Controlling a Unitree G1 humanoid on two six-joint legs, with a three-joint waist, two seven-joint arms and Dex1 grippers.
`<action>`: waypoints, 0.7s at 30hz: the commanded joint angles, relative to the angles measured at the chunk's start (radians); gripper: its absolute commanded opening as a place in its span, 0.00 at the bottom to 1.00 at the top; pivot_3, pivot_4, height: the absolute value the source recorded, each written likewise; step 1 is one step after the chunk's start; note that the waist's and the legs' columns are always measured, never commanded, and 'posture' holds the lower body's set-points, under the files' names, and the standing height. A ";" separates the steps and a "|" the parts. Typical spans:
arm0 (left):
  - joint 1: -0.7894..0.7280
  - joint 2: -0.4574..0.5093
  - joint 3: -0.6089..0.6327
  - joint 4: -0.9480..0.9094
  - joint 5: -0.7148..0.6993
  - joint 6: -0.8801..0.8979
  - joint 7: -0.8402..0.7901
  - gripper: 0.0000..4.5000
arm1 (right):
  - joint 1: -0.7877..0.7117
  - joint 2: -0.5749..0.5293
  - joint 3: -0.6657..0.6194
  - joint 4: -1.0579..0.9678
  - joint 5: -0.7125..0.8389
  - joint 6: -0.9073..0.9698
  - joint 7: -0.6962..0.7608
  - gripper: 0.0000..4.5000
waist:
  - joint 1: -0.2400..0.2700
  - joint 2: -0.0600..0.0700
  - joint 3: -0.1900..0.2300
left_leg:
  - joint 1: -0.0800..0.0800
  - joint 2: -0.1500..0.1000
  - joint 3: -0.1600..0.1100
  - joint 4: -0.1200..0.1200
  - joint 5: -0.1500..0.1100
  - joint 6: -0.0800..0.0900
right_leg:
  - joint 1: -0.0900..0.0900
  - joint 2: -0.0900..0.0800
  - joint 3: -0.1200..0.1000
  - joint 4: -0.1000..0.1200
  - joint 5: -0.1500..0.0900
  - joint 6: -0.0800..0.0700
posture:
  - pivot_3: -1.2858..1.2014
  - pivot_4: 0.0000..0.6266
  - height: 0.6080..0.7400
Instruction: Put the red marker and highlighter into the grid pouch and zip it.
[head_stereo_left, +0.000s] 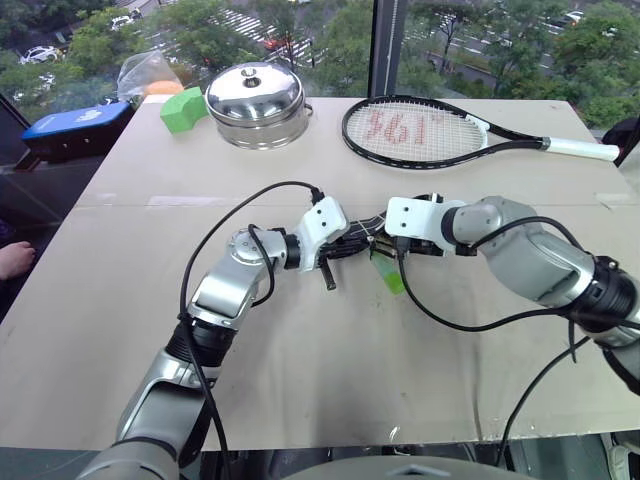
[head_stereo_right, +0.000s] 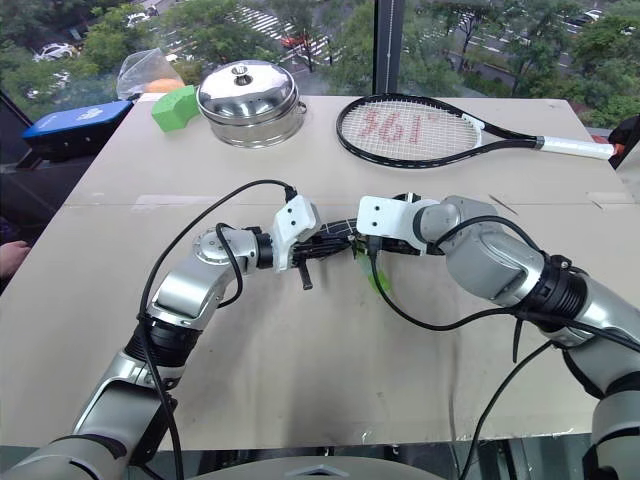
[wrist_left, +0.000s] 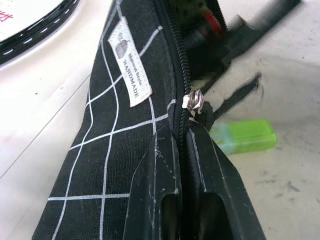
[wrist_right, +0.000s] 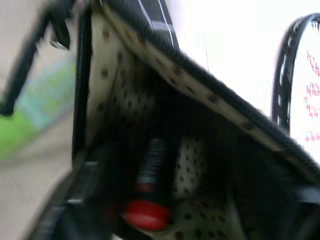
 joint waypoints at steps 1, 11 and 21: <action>-0.017 0.027 0.074 0.013 -0.009 0.026 0.036 0.00 | 0.035 0.068 -0.345 -0.133 0.201 0.226 0.058 0.98 | 0.000 0.000 0.000 | 0.000 0.000 0.000 0.001 0.000 0.000 | 0.000 0.000 0.000 0.000 0.000 0.000 | 0.52 0.24 1.00; -0.080 0.122 0.162 0.145 0.011 -0.006 0.063 0.00 | 0.289 0.376 -0.427 -0.244 0.224 0.463 -0.249 0.98 | -0.004 -0.001 -0.001 | 0.002 0.000 -0.002 -0.001 -0.001 0.002 | 0.001 0.000 -0.001 0.003 0.002 0.002 | 0.52 0.24 1.00; -0.068 0.122 0.157 0.092 -0.009 0.012 0.049 0.00 | 0.380 0.377 -0.304 -0.045 0.135 0.284 -0.373 0.47 | -0.004 -0.003 -0.002 | 0.002 -0.001 0.000 0.000 0.000 0.000 | 0.000 0.000 0.001 0.001 0.002 0.002 | 0.52 0.24 1.00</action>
